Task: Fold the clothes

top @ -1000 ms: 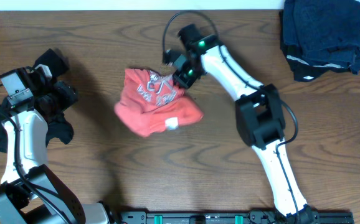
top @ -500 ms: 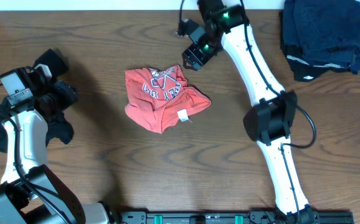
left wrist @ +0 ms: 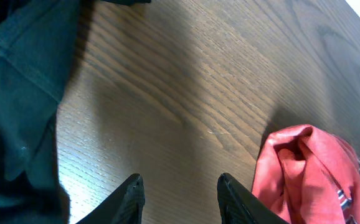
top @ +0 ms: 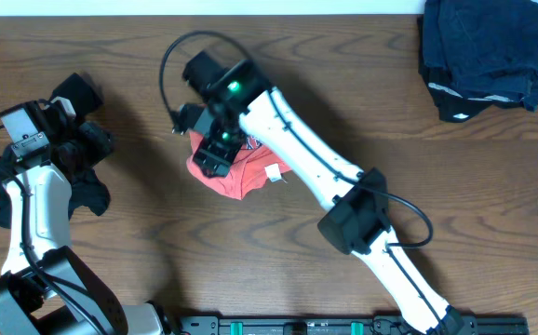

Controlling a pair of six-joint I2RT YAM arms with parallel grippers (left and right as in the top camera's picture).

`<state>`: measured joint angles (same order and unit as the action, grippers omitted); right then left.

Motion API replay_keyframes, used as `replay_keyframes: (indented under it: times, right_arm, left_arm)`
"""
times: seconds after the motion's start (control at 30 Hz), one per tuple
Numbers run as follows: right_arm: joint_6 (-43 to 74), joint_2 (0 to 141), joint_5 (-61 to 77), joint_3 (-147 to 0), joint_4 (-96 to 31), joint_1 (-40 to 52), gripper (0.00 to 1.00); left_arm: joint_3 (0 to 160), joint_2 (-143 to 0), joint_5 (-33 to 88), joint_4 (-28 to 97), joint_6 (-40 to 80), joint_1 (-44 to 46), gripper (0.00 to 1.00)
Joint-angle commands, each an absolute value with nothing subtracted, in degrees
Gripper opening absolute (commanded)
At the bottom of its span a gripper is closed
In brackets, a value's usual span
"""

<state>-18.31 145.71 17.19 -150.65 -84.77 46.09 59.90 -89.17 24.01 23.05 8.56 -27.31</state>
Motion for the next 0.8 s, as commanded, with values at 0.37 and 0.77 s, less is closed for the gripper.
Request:
replay_keyframes:
  times: [0.37, 0.77]
  right_arm:
    - [-8.16, 145.71, 14.92, -144.29, -75.33, 49.76, 0.01]
    - [-10.02, 145.6, 15.31, -148.16, -75.48, 55.02, 0.61]
  left_arm:
    - [60.18, -89.91, 23.27, 23.81, 7.77, -27.24, 0.41]
    - [60.18, -89.91, 23.27, 23.68, 7.77, -27.24, 0.41]
